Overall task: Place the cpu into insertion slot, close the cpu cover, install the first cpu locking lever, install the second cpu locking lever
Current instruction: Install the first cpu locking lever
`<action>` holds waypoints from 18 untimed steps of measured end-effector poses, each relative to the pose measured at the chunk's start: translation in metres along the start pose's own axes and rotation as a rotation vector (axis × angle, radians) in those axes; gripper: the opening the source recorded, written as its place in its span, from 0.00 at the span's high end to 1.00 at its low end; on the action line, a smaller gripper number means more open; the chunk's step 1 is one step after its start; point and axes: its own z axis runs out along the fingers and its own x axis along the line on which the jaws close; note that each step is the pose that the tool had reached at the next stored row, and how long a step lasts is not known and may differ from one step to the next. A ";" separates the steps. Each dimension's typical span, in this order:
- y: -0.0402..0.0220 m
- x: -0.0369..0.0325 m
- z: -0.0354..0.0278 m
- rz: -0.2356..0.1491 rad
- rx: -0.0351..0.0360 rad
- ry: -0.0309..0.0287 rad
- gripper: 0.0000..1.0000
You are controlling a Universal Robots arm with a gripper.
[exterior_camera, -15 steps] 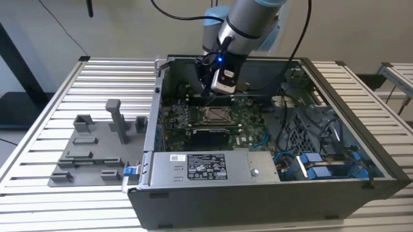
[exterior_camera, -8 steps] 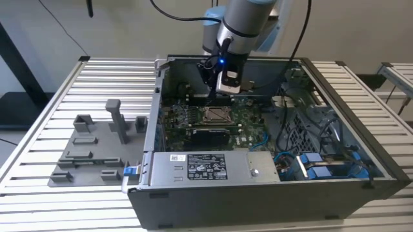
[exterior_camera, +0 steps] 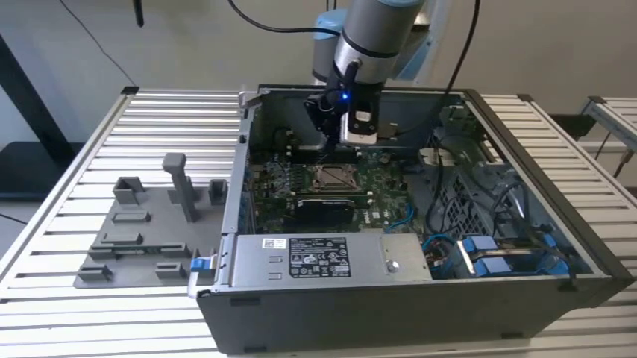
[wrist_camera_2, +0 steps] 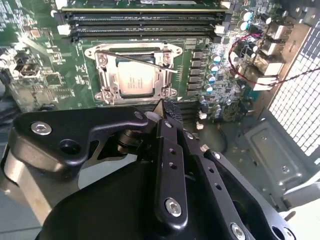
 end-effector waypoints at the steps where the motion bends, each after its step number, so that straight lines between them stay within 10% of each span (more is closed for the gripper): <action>1: 0.0000 0.0000 0.0001 -0.016 0.0022 0.0027 0.89; 8: -0.0001 -0.0001 0.0006 -0.070 0.0097 0.0114 0.89; 16: -0.0007 -0.0004 0.0010 -0.147 -0.0065 0.0108 0.89; 18: -0.0007 -0.0005 0.0011 -0.164 -0.0234 0.0112 0.89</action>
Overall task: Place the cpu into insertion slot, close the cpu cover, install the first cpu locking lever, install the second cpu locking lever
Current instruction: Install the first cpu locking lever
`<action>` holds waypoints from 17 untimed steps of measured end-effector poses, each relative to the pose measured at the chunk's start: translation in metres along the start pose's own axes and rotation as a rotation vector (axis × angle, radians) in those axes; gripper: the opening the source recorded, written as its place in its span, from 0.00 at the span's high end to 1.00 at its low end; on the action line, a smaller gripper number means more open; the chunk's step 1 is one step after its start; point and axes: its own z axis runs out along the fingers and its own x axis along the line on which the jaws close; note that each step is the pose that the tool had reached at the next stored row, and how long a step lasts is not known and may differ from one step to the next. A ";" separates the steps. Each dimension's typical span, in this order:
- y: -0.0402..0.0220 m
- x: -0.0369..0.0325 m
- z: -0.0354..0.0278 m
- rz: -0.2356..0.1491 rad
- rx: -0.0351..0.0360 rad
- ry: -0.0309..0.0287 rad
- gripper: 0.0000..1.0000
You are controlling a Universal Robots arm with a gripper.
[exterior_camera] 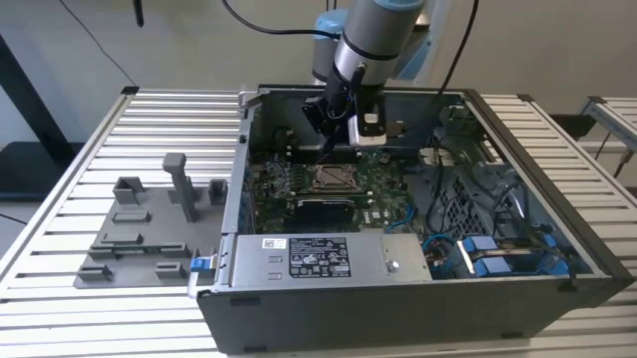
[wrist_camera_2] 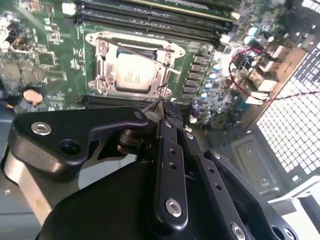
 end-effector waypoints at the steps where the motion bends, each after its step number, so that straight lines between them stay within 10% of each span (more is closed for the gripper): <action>1: 0.0000 0.0000 0.0000 -0.007 -0.0121 0.0007 0.89; 4: 0.0002 0.0002 0.0007 -0.024 -0.0400 0.0048 0.89; 15: 0.0013 0.0010 0.0075 -0.085 -0.0554 0.0129 0.89; 17: 0.0049 0.0023 0.0093 -0.093 -0.0567 -0.0020 0.89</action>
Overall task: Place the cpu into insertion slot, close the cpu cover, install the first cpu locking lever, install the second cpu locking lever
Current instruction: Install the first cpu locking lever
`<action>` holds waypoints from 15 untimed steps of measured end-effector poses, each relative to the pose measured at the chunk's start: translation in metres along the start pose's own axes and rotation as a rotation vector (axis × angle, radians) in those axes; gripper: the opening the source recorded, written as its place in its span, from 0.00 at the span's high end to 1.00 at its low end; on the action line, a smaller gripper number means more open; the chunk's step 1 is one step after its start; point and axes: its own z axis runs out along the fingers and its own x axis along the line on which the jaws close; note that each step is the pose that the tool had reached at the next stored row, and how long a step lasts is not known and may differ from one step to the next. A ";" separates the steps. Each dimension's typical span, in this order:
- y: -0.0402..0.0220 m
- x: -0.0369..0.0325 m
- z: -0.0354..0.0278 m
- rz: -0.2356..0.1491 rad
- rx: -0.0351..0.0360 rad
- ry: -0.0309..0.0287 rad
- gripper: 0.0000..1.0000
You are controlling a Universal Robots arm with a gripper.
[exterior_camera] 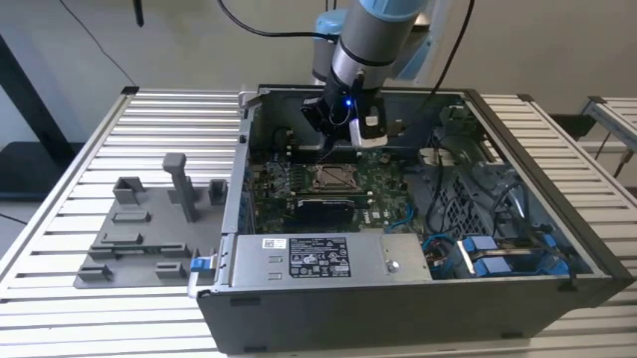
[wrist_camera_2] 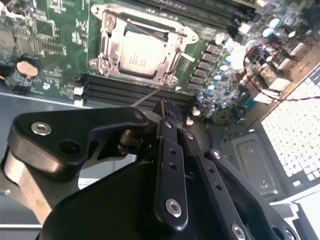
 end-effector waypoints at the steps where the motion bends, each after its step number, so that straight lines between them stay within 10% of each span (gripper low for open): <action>1: 0.0011 0.0003 0.0010 -0.006 -0.0017 -0.0075 0.89; 5: 0.0049 0.0015 0.0065 -0.029 -0.0048 -0.0268 0.89; 15: 0.0045 0.0039 0.0214 -0.095 -0.0054 -0.0492 0.89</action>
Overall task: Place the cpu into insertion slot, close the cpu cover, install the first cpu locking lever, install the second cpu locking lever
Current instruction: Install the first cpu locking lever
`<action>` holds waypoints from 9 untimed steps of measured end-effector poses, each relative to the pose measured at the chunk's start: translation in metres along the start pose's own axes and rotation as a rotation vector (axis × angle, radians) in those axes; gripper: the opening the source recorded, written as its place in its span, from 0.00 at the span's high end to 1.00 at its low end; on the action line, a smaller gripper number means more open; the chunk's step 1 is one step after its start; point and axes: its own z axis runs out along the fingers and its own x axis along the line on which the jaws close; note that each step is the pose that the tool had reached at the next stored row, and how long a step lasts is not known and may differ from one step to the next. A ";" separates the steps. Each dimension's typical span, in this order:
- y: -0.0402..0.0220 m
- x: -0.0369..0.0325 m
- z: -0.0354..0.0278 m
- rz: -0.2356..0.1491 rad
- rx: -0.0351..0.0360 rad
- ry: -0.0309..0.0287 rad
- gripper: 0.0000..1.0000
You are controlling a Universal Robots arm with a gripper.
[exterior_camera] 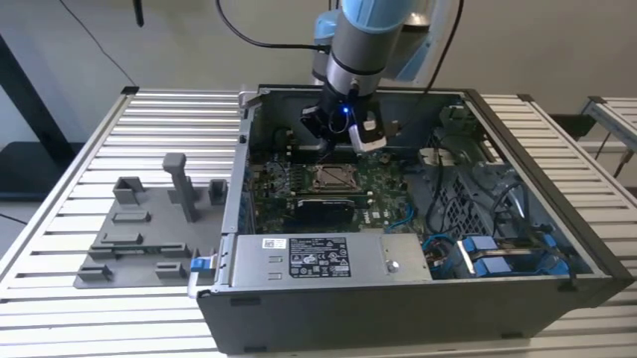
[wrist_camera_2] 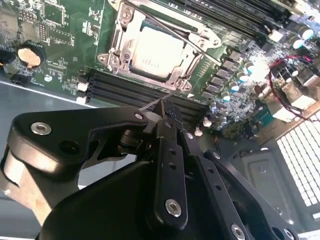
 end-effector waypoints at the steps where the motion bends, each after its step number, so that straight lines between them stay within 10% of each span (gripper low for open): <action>1: -0.0003 0.0006 0.0006 -0.005 -0.0014 -0.0067 0.89; 3: -0.0008 0.0020 0.0017 -0.015 -0.0050 -0.0162 0.89; 9: -0.0013 0.0032 0.0022 -0.019 -0.0066 -0.0155 0.89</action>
